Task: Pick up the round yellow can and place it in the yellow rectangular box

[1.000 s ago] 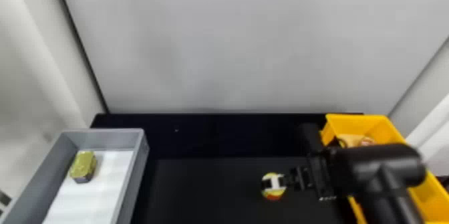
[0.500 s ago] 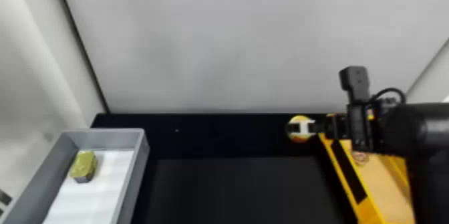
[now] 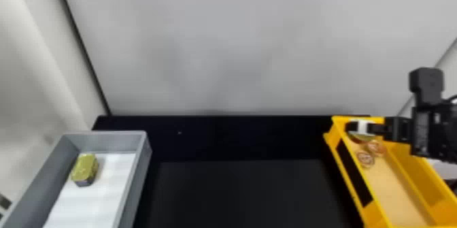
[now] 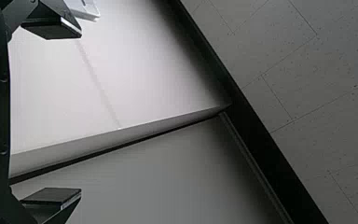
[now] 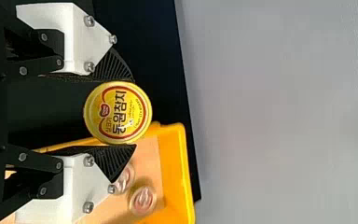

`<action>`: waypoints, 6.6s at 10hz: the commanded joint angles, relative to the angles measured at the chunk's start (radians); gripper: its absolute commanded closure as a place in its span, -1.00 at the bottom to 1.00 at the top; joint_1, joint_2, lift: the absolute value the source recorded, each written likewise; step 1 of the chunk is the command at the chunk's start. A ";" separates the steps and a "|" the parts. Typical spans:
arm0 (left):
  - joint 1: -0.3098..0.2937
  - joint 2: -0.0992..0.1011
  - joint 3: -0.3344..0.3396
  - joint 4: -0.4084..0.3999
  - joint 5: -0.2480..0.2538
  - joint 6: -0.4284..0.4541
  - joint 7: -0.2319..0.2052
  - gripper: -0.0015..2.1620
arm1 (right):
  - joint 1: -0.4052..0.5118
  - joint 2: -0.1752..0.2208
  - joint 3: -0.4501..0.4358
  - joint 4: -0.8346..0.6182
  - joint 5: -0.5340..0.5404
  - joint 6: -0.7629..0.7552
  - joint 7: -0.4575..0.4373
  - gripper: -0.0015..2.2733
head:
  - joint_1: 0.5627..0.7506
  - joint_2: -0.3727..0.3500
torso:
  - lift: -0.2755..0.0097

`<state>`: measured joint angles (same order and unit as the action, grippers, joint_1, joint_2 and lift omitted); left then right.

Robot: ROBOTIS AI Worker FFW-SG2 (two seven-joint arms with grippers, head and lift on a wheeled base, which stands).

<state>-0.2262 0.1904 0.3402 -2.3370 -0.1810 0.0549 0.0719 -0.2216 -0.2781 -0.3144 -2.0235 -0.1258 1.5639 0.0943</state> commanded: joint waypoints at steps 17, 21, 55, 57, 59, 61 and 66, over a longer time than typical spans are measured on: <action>0.018 0.005 0.019 -0.016 -0.002 0.025 -0.015 -0.92 | 0.163 -0.015 -0.364 0.427 -0.466 -0.479 -0.349 -0.42 | 0.39 -0.19 | 0.91; 0.019 0.001 0.019 -0.018 -0.002 0.025 -0.015 -0.92 | 0.177 -0.006 -0.338 0.522 -0.508 -0.597 -0.349 -0.42 | 0.39 -0.19 | 0.91; 0.024 -0.005 0.022 -0.022 -0.005 0.023 -0.020 -0.92 | 0.195 -0.036 -0.204 0.095 -0.546 -0.760 -0.538 -1.00 | 0.39 -0.19 | 0.92; 0.024 -0.003 0.022 -0.022 -0.005 0.023 -0.020 -0.92 | 0.189 -0.096 -0.095 -0.040 -0.454 -0.846 -0.633 -1.00 | 0.39 -0.19 | 0.92; 0.025 -0.003 0.022 -0.022 -0.005 0.023 -0.020 -0.92 | 0.156 -0.095 0.006 -0.139 -0.195 -1.001 -0.633 -0.99 | 0.39 -0.19 | 0.92; 0.022 -0.002 0.020 -0.022 -0.005 0.023 -0.020 -0.92 | 0.096 -0.079 0.092 -0.196 0.032 -1.193 -0.578 -0.98 | 0.39 -0.19 | 0.92; 0.018 0.001 0.017 -0.021 -0.003 0.022 -0.015 -0.92 | -0.096 -0.073 0.296 -0.342 0.509 -1.518 -0.412 -0.98 | 0.39 -0.19 | 0.92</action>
<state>-0.2077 0.1914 0.3581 -2.3582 -0.1850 0.0776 0.0562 -0.2765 -0.3541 -0.0897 -2.3149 0.2723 0.1295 -0.3197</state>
